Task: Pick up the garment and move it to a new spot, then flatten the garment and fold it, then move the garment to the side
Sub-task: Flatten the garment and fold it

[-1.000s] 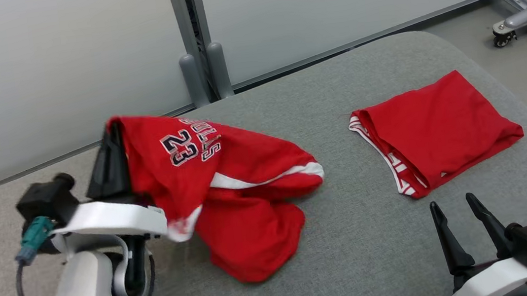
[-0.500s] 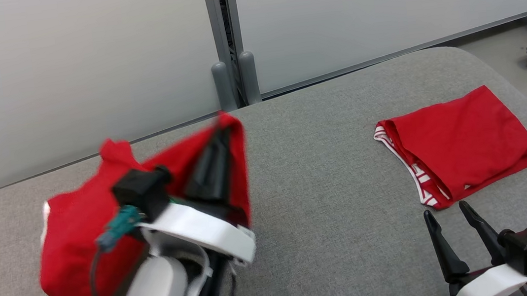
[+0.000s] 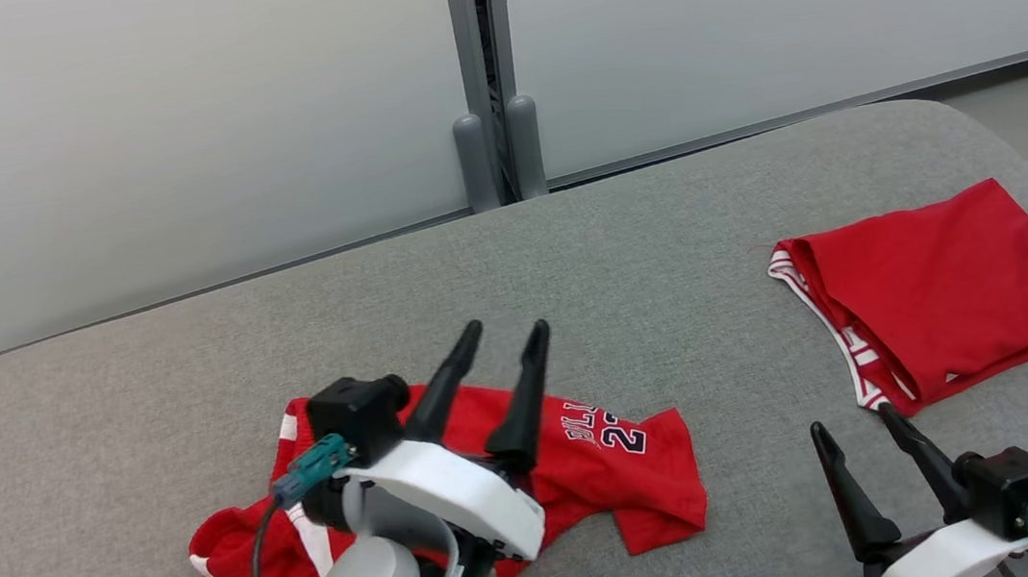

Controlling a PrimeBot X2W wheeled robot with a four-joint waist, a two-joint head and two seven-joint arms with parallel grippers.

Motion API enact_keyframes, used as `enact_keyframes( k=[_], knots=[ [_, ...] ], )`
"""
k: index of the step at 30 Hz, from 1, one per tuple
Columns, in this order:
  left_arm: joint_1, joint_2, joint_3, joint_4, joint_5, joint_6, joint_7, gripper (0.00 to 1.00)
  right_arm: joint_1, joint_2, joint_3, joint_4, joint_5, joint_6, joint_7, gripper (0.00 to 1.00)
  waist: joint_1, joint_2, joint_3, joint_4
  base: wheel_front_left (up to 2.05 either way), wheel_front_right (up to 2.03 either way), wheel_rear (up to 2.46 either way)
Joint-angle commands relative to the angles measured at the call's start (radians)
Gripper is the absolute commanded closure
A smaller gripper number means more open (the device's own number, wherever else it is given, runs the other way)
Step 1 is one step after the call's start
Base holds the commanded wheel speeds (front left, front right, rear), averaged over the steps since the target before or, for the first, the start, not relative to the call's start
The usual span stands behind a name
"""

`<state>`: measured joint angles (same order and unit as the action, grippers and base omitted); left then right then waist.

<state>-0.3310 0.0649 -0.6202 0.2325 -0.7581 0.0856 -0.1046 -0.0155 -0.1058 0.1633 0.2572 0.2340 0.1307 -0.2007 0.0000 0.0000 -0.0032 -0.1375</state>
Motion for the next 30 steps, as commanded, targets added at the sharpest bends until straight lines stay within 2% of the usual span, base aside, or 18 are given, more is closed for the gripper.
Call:
enact_keyframes(
  k=[1,6,11,17,21,22,23,24,25,27,30],
  knots=[
    [0.0,0.018,0.015,0.0,0.013,0.011,-0.017,0.0,0.001,-0.002,0.004,-0.004,0.003,0.0,0.009,0.0,0.0,0.0,-0.001,0.012,0.0,0.0,0.0],
    [0.049,0.097,0.049,0.0,0.063,0.06,-0.075,0.0,-0.011,0.011,0.075,-0.001,0.03,0.0,0.095,0.0,0.0,0.0,-0.002,0.056,0.0,0.0,0.0],
    [0.13,0.171,0.09,-0.022,0.087,0.087,-0.125,0.0,-0.038,0.024,0.151,0.027,0.062,0.0,0.249,0.0,0.0,0.0,0.001,0.1,0.0,0.0,0.0],
    [0.248,0.24,0.164,-0.11,0.148,0.118,-0.159,0.0,-0.069,0.044,0.119,0.109,0.037,0.0,0.402,0.0,0.0,0.0,0.017,0.17,0.0,0.0,0.0],
    [0.292,0.277,0.196,-0.136,0.174,0.116,-0.161,0.0,-0.079,0.05,0.073,0.135,0.007,0.0,0.433,0.0,0.0,0.0,0.024,0.206,0.0,0.0,0.0],
    [0.301,0.287,0.204,-0.139,0.181,0.117,-0.161,0.0,-0.081,0.052,0.072,0.139,0.006,0.0,0.438,0.04,0.0,0.0,0.025,0.213,0.0,0.0,0.0],
    [0.31,0.294,0.207,-0.138,0.185,0.116,-0.16,0.0,-0.083,0.052,0.066,0.144,0.006,0.0,0.436,0.24,0.0,0.0,0.026,0.22,0.0,0.0,0.0],
    [0.317,0.303,0.211,-0.136,0.192,0.116,-0.161,0.0,-0.087,0.052,0.063,0.15,0.006,0.0,0.437,0.75,0.0,0.0,0.027,0.227,0.0,0.0,0.0],
    [0.323,0.309,0.217,-0.137,0.194,0.119,-0.161,0.0,-0.093,0.052,0.065,0.155,0.005,0.0,0.436,1.0,0.0,0.0,0.027,0.233,0.0,0.0,0.0],
    [0.338,0.324,0.224,-0.136,0.21,0.121,-0.161,0.0,-0.103,0.051,0.054,0.165,0.001,0.0,0.421,1.0,0.0,0.0,0.027,0.244,0.0,0.0,0.0],
    [0.363,0.33,0.235,-0.138,0.226,0.12,-0.161,0.0,-0.131,0.049,-0.014,0.179,-0.035,0.0,0.382,1.0,0.0,0.0,0.027,0.255,0.0,0.0,0.0]
  ],
)
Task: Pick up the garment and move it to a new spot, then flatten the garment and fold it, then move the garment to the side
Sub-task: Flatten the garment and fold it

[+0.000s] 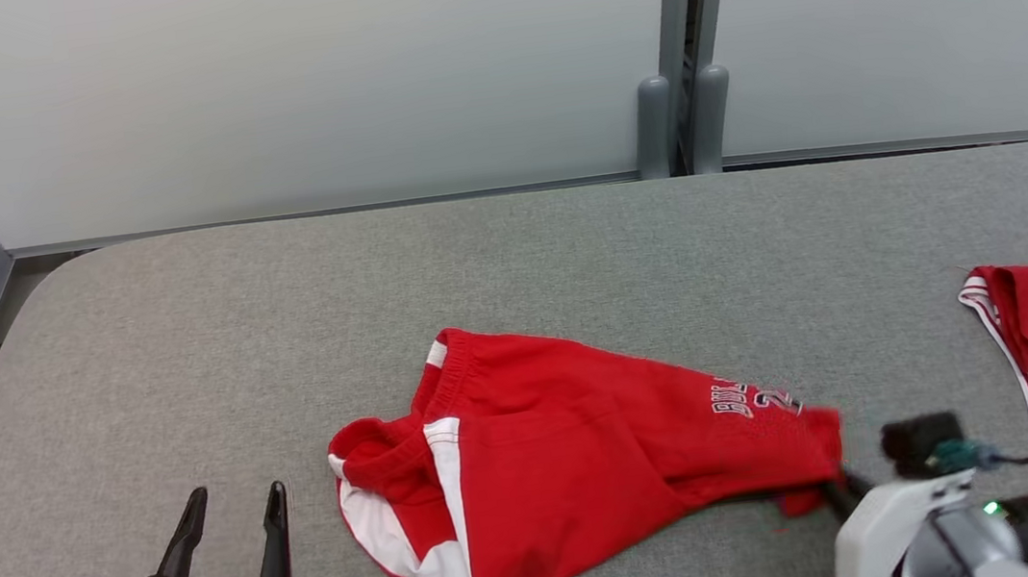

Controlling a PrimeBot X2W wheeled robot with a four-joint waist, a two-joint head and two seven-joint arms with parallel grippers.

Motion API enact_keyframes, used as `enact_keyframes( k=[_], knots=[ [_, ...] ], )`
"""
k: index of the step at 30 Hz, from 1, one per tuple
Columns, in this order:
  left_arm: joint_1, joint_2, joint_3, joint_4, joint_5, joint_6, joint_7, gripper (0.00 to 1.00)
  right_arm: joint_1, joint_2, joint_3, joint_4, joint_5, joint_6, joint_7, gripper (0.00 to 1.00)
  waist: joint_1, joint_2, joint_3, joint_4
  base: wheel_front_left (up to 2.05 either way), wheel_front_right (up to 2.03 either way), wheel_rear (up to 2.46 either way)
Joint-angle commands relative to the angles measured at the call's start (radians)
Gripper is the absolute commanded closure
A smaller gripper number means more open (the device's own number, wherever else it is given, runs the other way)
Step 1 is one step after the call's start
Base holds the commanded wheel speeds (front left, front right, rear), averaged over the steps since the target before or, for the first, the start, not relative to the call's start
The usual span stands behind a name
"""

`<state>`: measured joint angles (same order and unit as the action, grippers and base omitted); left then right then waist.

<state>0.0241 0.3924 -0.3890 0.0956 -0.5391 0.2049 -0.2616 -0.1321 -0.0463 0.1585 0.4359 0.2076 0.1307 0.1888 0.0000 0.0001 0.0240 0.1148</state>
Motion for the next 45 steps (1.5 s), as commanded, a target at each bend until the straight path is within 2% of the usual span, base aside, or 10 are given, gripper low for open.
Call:
enact_keyframes(
  k=[1,7,8,9,14,17,27,33,44,45],
  knots=[
    [0.017,0.002,0.006,0.003,0.007,-0.001,-0.004,0.0,-0.022,-0.012,-0.039,0.006,-0.029,0.0,-0.018,1.0,0.0,-0.0001,0.0,0.005,0.0,0.0,0.0],
    [0.038,-0.013,0.017,0.006,0.013,-0.016,-0.004,0.0,-0.112,-0.053,-0.255,0.037,-0.177,0.0,-0.071,1.0,0.0,-0.0001,0.004,0.019,0.0,0.0,0.0],
    [0.038,-0.014,0.017,0.007,0.015,-0.019,-0.004,0.0,-0.129,-0.059,-0.278,0.046,-0.197,0.0,-0.079,0.8,0.0,-0.0001,0.005,0.022,0.0,0.0,0.0],
    [0.036,-0.016,0.014,0.009,0.016,-0.02,-0.004,0.0,-0.139,-0.059,-0.301,0.064,-0.207,0.0,-0.067,0.0,0.0,-0.0001,0.006,0.025,0.0,0.0,0.0],
    [0.018,-0.024,-0.001,0.018,0.02,-0.031,-0.003,0.0,-0.18,-0.068,-0.379,0.076,-0.273,0.0,-0.014,0.0,0.0,-0.0001,0.004,0.042,0.0,0.0,0.0],
    [0.013,-0.031,-0.01,0.018,0.019,-0.033,0.0,0.0,-0.173,-0.025,-0.414,0.018,-0.309,0.0,0.029,0.0,0.0,-0.0001,0.001,0.048,0.0,0.0,0.0],
    [0.022,-0.036,-0.013,0.029,-0.002,-0.039,0.001,0.0,-0.013,-0.009,0.061,-0.284,-0.023,0.0,0.158,0.0,0.0,-0.0001,-0.006,0.042,0.0,0.0,0.0],
    [0.015,-0.038,-0.018,0.036,-0.006,-0.046,0.0,0.0,0.034,-0.008,0.165,-0.312,-0.004,0.0,0.203,0.0,0.0,-0.0001,-0.008,0.043,0.0,0.0,0.0],
    [0.003,-0.044,-0.032,0.062,-0.019,-0.061,0.003,0.0,-0.053,-0.008,0.255,-0.167,0.001,0.0,0.214,0.0,0.0,-0.0001,-0.003,0.064,0.0,0.0,0.0],
    [0.002,-0.044,-0.033,0.063,-0.02,-0.061,0.003,0.0,-0.062,-0.008,0.258,-0.152,0.007,0.0,0.21,0.06,0.0,-0.0001,-0.002,0.066,0.0,0.0,0.0]
  ],
)
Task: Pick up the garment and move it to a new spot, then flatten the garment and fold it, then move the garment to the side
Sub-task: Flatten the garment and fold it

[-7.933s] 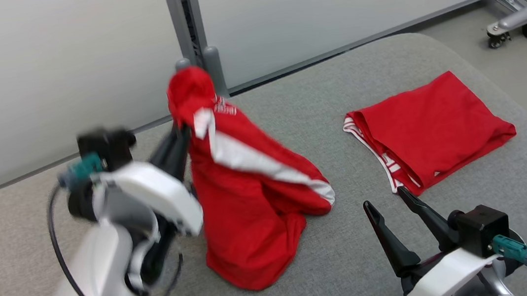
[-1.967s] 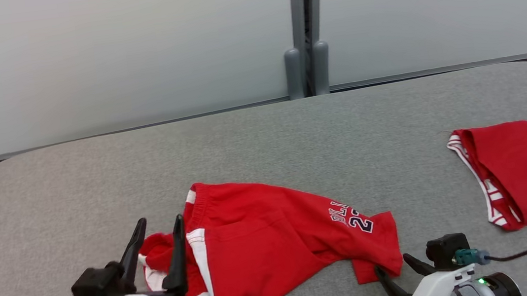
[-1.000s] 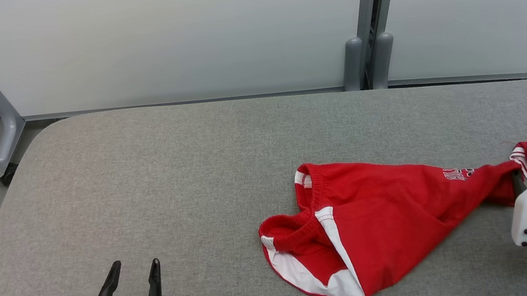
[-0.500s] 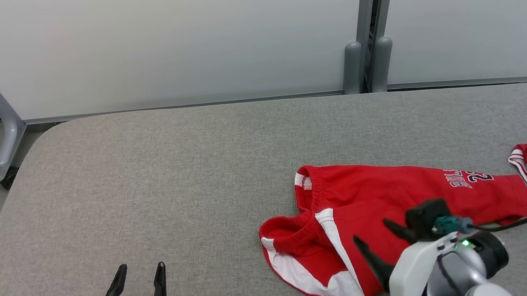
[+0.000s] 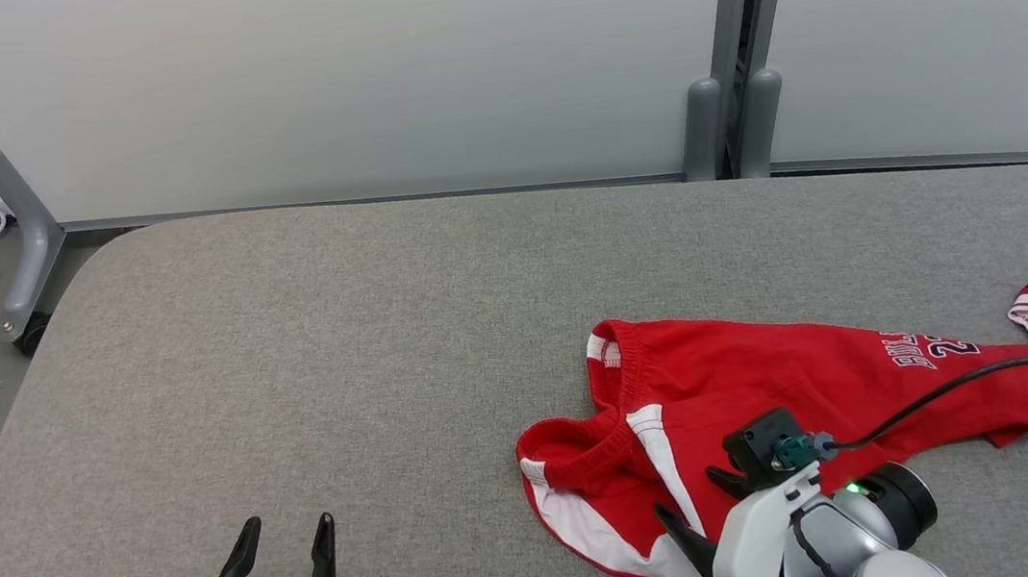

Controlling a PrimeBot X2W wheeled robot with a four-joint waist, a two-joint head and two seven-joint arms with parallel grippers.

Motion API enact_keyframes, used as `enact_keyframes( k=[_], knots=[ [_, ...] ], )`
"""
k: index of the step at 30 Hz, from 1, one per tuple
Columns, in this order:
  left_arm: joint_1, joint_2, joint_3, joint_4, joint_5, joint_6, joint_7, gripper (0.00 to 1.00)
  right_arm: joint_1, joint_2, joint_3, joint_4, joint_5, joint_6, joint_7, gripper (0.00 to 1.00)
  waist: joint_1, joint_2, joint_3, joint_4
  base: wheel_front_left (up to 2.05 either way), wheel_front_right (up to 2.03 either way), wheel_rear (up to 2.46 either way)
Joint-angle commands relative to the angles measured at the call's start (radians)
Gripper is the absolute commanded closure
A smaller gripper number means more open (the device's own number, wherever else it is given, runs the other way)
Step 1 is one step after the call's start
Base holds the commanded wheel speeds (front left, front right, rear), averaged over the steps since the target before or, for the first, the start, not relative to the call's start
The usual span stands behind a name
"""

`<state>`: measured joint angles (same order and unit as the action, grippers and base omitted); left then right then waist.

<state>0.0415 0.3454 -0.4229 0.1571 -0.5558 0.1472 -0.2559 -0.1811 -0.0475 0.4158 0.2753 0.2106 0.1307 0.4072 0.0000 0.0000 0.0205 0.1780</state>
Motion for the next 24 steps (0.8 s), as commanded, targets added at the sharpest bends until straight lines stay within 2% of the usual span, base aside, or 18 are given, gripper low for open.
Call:
enact_keyframes(
  k=[1,2,3,10,13,18,24],
  knots=[
    [-0.016,0.002,0.0,0.003,-0.004,-0.003,-0.003,0.0,-0.022,-0.007,0.001,0.024,0.001,0.0,-0.012,0.64,0.0,0.0,0.002,0.006,0.0,0.0,0.0],
    [-0.016,0.001,0.0,0.004,-0.005,-0.003,-0.003,0.0,-0.029,-0.007,0.001,0.037,-0.001,0.0,-0.018,0.9,0.0,0.0,0.004,0.009,0.0,0.0,0.0],
    [-0.017,0.0,0.0,0.006,-0.006,-0.002,-0.003,0.0,-0.035,-0.007,-0.001,0.051,-0.003,0.0,-0.022,1.0,0.0,0.0,0.005,0.01,0.0,0.0,0.0],
    [-0.014,-0.004,0.006,0.01,-0.009,0.005,-0.005,0.0,-0.045,-0.008,-0.059,0.076,0.008,0.0,-0.095,1.0,0.0,0.0,0.013,0.003,0.0,0.0,0.0],
    [-0.014,-0.007,0.002,0.013,-0.01,0.001,-0.005,0.0,-0.004,-0.007,-0.13,0.058,0.024,0.0,-0.151,1.0,0.0,0.0,0.011,-0.007,0.0,0.0,0.0],
    [-0.023,-0.013,-0.02,0.018,-0.006,-0.014,0.003,0.0,0.101,-0.006,-0.272,0.004,0.066,0.0,-0.24,1.0,0.0,0.0,0.012,-0.045,0.0,0.0,0.0],
    [-0.046,-0.026,-0.044,0.025,0.0,-0.028,0.01,0.0,0.215,-0.006,-0.355,-0.039,0.085,0.0,-0.262,1.0,0.0,0.0,0.025,-0.113,0.0,0.0,0.0]
  ],
)
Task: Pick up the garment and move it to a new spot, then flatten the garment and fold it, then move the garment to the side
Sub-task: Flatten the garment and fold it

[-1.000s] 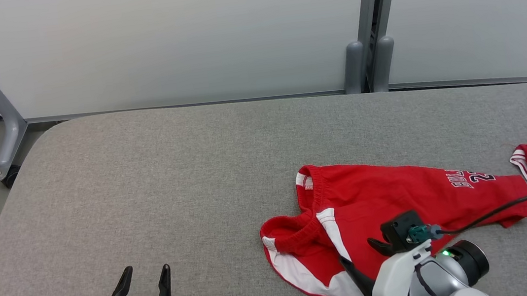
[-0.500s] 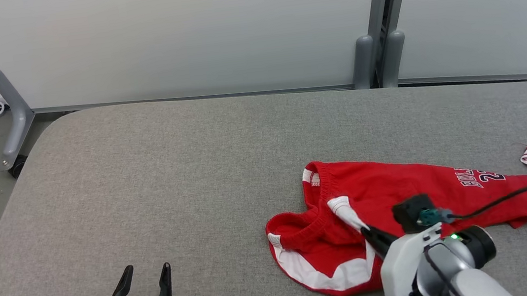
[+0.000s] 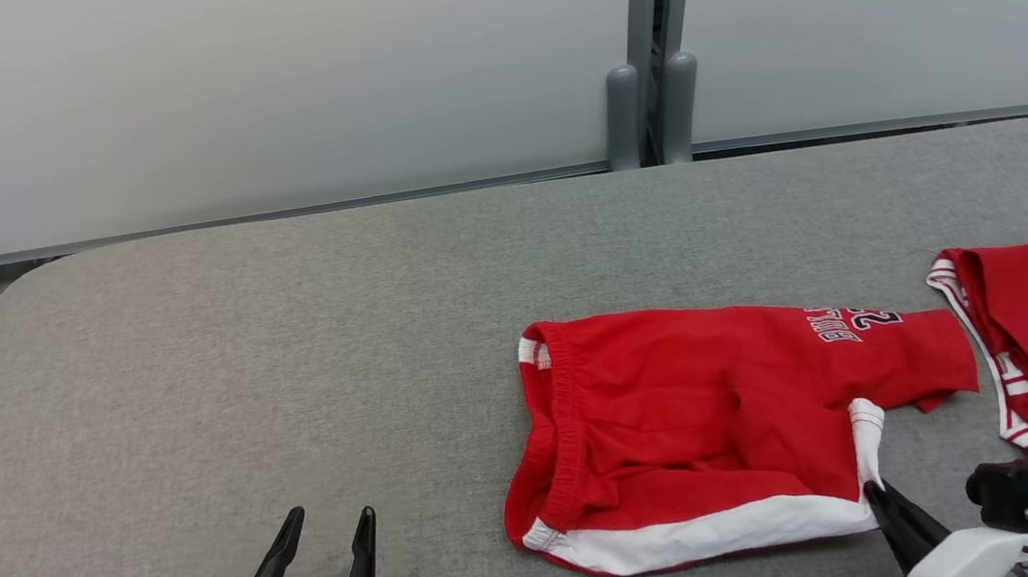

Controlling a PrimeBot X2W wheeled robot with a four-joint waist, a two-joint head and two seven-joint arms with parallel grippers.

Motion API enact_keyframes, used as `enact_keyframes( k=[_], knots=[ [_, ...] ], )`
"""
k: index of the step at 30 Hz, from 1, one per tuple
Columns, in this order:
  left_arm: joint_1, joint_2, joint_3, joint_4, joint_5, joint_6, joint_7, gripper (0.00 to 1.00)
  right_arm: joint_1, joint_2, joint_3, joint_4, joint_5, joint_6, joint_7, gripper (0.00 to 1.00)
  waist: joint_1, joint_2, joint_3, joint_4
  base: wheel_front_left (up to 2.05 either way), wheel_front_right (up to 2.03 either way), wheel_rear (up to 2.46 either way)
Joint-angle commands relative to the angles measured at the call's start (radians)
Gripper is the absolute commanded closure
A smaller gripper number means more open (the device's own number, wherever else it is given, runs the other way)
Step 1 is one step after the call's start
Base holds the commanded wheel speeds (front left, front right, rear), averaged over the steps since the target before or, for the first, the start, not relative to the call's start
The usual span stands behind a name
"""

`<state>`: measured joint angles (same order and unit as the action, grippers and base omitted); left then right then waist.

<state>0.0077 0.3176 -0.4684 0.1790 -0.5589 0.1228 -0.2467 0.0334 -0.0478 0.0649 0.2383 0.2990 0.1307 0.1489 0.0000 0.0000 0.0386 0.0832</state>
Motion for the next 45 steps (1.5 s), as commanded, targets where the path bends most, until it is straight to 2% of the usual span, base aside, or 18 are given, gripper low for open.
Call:
enact_keyframes(
  k=[1,5,6,7,11,18,23,30,32,33,34,35,40,42,43,45],
  knots=[
    [-0.019,0.002,-0.001,0.005,0.003,-0.007,0.003,0.0,0.009,-0.006,-0.016,-0.011,-0.007,0.0,-0.003,1.0,0.0,0.0,0.009,-0.031,0.0,0.0,0.0],
    [-0.037,-0.006,-0.023,0.009,0.01,-0.019,0.01,0.0,0.029,-0.006,-0.08,-0.019,-0.02,0.0,-0.014,1.0,0.0,0.0,0.015,-0.076,0.0,0.0,0.0],
    [-0.044,-0.007,-0.027,0.011,0.011,-0.026,0.012,0.0,0.03,-0.006,-0.097,-0.013,-0.024,0.0,-0.005,0.6,0.0,0.0,0.016,-0.083,0.0,0.0,0.0],
    [-0.048,-0.009,-0.033,0.012,0.01,-0.03,0.017,0.0,0.03,-0.006,-0.116,-0.004,-0.019,0.0,0.007,0.0,0.0,0.0,0.016,-0.089,0.0,0.0,0.0],
    [-0.061,-0.016,-0.083,0.007,0.004,-0.08,0.052,0.0,0.025,-0.006,-0.17,0.009,-0.006,0.0,0.035,0.0,0.0,0.0,0.014,-0.11,0.0,0.0,0.0],
    [-0.048,0.012,-0.19,-0.058,0.009,-0.174,0.158,0.0,-0.009,-0.006,-0.297,-0.058,-0.049,0.0,0.002,0.0,0.0,0.0,0.007,-0.117,0.0,0.0,0.0],
    [-0.095,-0.013,-0.264,-0.013,0.016,-0.205,0.239,0.0,-0.036,-0.006,-0.336,-0.06,-0.068,0.0,0.007,0.0,0.0,0.0,0.004,-0.108,0.0,0.0,0.0],
    [-0.158,-0.072,-0.304,0.113,-0.02,-0.227,0.297,0.0,-0.058,-0.006,-0.312,-0.054,-0.048,0.0,0.013,0.0,0.0,0.0,0.004,-0.112,0.0,0.0,0.0],
    [-0.173,-0.083,-0.306,0.143,-0.031,-0.23,0.306,0.15,-0.059,-0.006,-0.301,-0.054,-0.042,0.0,0.016,0.0,0.0,0.0,0.005,-0.116,0.0,0.0,0.0],
    [-0.181,-0.089,-0.307,0.154,-0.037,-0.233,0.308,0.36,-0.058,-0.006,-0.298,-0.055,-0.039,0.0,0.018,0.0,0.0,0.0,0.006,-0.118,0.0,0.0,0.0],
    [-0.188,-0.093,-0.309,0.163,-0.04,-0.236,0.308,0.49,-0.056,-0.006,-0.296,-0.055,-0.039,0.0,0.022,0.0,0.0,0.0,0.007,-0.119,0.0,0.0,0.0],
    [-0.193,-0.095,-0.312,0.172,-0.043,-0.236,0.31,0.53,-0.054,-0.006,-0.294,-0.056,-0.038,0.0,0.024,0.0,0.0,0.0,0.008,-0.12,0.0,0.0,0.0],
    [-0.213,-0.096,-0.32,0.205,-0.068,-0.243,0.331,0.5,-0.043,-0.006,-0.287,-0.066,-0.04,0.0,0.026,0.0,0.0,0.0,0.012,-0.129,0.0,0.0,0.0],
    [-0.222,-0.096,-0.326,0.211,-0.075,-0.245,0.34,0.34,-0.039,-0.006,-0.286,-0.07,-0.042,0.0,0.025,0.0,0.0,0.0,0.013,-0.132,0.0,0.0,0.0],
    [-0.226,-0.096,-0.327,0.213,-0.079,-0.244,0.34,0.33,-0.038,-0.006,-0.285,-0.073,-0.043,0.0,0.024,0.0,0.0,0.0,0.013,-0.133,0.0,0.0,0.0],
    [-0.229,-0.097,-0.333,0.22,-0.084,-0.245,0.348,0.44,-0.035,-0.006,-0.283,-0.077,-0.044,0.0,0.024,0.0,0.0,0.0,0.013,-0.136,0.0,0.0,0.0]
  ],
)
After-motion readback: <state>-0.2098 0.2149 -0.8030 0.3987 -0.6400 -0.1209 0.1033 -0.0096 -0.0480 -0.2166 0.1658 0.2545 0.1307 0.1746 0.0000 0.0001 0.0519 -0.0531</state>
